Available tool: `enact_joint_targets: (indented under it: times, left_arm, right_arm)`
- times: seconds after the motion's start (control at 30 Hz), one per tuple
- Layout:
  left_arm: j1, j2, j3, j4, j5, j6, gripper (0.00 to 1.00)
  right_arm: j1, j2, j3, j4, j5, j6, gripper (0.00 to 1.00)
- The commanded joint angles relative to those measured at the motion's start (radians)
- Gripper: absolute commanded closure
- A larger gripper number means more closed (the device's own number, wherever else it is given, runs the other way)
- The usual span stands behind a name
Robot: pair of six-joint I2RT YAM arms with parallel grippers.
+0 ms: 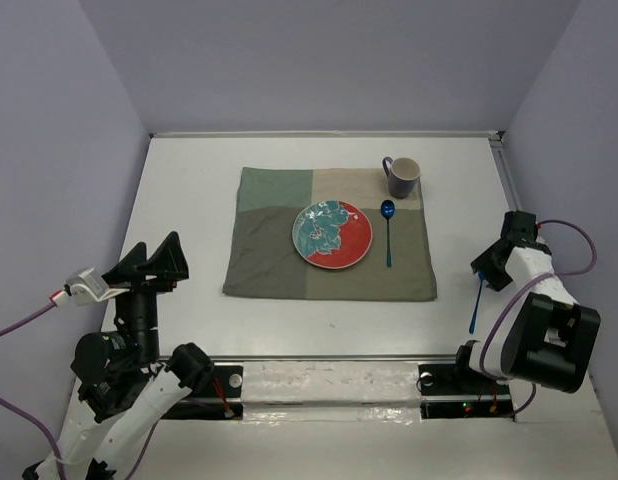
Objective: Set the dinner table for one person
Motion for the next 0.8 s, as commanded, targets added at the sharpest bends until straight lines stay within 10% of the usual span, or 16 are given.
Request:
enact_joint_targets:
  times: [0.0, 0.77]
  left_arm:
    - [-0.011, -0.205, 0.026, 0.023, -0.024, 0.008, 0.01]
    - [-0.038, -0.206, 0.031, 0.016, -0.018, 0.007, 0.01]
  right_arm:
    - [-0.003, 0.023, -0.014, -0.029, -0.065, 0.000, 0.50]
    - [-0.003, 0.077, 0.111, -0.062, 0.029, -0.041, 0.74]
